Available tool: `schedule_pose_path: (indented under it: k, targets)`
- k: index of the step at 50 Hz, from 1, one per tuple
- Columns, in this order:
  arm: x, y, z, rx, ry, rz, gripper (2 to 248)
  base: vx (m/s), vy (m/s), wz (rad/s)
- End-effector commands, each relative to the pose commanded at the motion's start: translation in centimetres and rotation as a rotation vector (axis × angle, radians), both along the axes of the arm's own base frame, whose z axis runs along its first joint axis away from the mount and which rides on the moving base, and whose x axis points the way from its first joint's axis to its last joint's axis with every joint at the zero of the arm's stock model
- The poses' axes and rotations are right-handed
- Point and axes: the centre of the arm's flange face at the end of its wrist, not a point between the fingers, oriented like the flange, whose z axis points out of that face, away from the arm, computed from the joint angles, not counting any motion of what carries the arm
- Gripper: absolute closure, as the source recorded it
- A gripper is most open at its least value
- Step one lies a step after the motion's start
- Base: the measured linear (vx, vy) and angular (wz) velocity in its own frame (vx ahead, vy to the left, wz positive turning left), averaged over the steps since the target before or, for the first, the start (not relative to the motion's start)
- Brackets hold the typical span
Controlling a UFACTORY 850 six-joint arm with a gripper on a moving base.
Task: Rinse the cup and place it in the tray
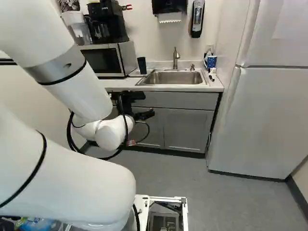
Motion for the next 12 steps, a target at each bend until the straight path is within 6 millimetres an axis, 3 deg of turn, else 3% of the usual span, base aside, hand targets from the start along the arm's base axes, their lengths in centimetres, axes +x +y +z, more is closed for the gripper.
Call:
schedule_pose_path:
  k: [12]
  targets:
    - [0.0, 0.0, 0.0, 0.0, 0.0, 0.0, 3, 0.0, 0.0, 0.0]
